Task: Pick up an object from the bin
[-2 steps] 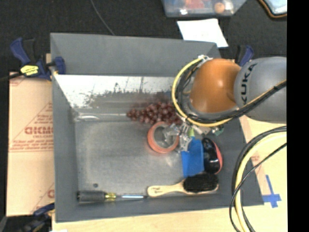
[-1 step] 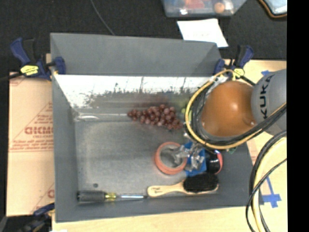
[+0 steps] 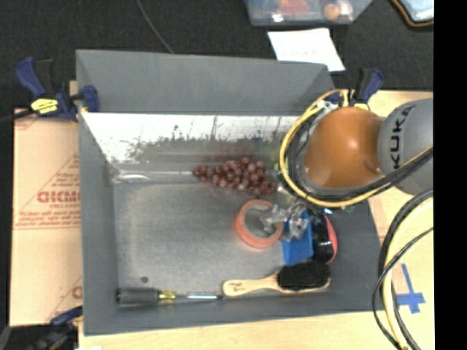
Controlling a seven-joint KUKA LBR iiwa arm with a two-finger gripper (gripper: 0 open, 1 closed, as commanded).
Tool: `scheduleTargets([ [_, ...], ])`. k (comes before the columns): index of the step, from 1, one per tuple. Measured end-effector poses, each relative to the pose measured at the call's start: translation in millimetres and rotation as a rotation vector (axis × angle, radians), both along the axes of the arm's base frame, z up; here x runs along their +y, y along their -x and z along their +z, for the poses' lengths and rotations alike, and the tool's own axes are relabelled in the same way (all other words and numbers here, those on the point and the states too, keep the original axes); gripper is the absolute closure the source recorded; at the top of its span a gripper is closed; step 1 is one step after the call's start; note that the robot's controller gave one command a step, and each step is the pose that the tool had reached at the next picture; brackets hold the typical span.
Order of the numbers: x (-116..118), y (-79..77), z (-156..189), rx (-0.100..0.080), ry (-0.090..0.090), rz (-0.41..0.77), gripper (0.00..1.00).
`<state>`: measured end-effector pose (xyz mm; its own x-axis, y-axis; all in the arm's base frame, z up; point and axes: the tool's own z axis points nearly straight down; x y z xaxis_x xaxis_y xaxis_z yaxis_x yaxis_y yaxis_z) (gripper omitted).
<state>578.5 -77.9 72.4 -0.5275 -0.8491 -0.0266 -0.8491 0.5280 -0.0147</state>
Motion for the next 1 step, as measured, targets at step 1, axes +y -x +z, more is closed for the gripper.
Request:
scheduleTargets([
  [1,0.2,1.6,0.2,0.0,0.0,-0.006,1.0],
])
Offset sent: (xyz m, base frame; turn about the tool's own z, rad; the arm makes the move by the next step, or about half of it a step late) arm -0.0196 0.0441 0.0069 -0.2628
